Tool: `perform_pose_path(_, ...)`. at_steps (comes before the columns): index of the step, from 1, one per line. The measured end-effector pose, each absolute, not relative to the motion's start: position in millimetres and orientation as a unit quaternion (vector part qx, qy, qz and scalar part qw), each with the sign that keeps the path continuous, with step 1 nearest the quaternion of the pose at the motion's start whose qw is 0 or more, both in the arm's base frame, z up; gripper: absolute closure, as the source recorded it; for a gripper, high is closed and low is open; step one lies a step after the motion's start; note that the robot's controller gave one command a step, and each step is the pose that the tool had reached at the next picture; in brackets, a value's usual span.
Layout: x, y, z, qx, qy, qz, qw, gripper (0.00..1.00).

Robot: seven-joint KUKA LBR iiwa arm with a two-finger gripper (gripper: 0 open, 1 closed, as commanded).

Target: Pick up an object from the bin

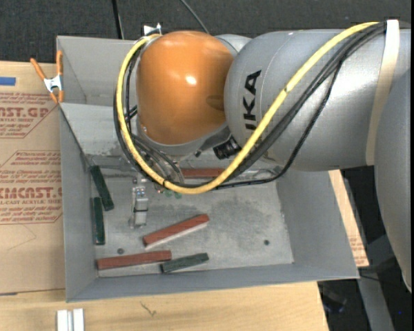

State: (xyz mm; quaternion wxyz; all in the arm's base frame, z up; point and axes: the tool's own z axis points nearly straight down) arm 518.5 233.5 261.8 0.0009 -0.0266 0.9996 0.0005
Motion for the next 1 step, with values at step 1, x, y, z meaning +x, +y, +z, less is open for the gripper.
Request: perform_pose_path(1,507.3,180.7,221.5,-0.034,0.999,0.001,0.002,0.00)
